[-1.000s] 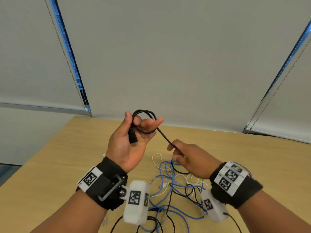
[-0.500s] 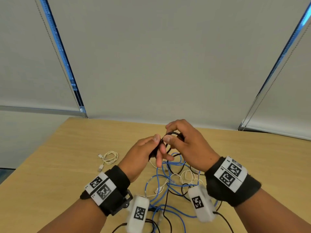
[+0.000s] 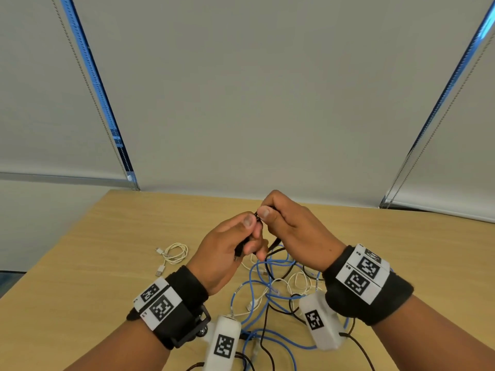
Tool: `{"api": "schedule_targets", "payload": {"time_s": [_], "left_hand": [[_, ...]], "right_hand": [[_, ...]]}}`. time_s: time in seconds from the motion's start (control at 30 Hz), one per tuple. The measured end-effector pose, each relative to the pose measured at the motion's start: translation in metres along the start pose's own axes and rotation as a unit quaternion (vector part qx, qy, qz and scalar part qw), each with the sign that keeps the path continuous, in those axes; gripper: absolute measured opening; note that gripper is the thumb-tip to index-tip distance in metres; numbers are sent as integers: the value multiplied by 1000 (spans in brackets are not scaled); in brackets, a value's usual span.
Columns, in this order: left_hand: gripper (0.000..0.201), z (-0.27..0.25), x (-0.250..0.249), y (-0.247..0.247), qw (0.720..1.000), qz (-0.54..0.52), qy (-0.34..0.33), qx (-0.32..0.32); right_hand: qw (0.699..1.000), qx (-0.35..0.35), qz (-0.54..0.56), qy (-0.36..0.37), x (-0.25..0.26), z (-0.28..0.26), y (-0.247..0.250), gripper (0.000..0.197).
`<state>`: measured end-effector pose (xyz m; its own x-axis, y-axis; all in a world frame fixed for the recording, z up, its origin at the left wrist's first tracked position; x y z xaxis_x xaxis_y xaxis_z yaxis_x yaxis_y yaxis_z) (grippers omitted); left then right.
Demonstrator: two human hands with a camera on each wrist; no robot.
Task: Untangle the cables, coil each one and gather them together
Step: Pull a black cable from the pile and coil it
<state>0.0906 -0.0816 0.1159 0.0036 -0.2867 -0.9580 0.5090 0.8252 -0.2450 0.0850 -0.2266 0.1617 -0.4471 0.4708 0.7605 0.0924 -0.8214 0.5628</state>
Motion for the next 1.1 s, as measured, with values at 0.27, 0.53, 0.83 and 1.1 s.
{"api": "schedule_targets", "payload": {"time_s": [0.27,0.53,0.83,1.1], "left_hand": [[39,6,-39,17,965,-248,-32,-77],[25,13,-72,6,965,-127,-159,-163],[20,12,-75,26,936,165,-206,-232],[23,7,-69,2,969,46,-157,-187]], "right_hand": [[983,8,157,-96,-37,0,19,6],[975,144,93,-145,-44,-13,-48,3],[922,213,222,-237,-48,-41,-57,42],[971,2,153,-185,-42,-18,-50,88]]}}
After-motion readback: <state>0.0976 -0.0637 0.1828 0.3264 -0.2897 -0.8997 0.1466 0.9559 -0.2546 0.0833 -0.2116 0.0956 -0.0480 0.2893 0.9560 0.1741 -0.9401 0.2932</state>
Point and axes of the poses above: each hand's wrist, its own z-axis towards the middle knuckle, its own y-axis out of the back of the hand, x = y × z, the point moved 4 cm from there along z, towards the middle knuckle, and after that the axes turned 2 degrees about z, right-handed, at the moved point
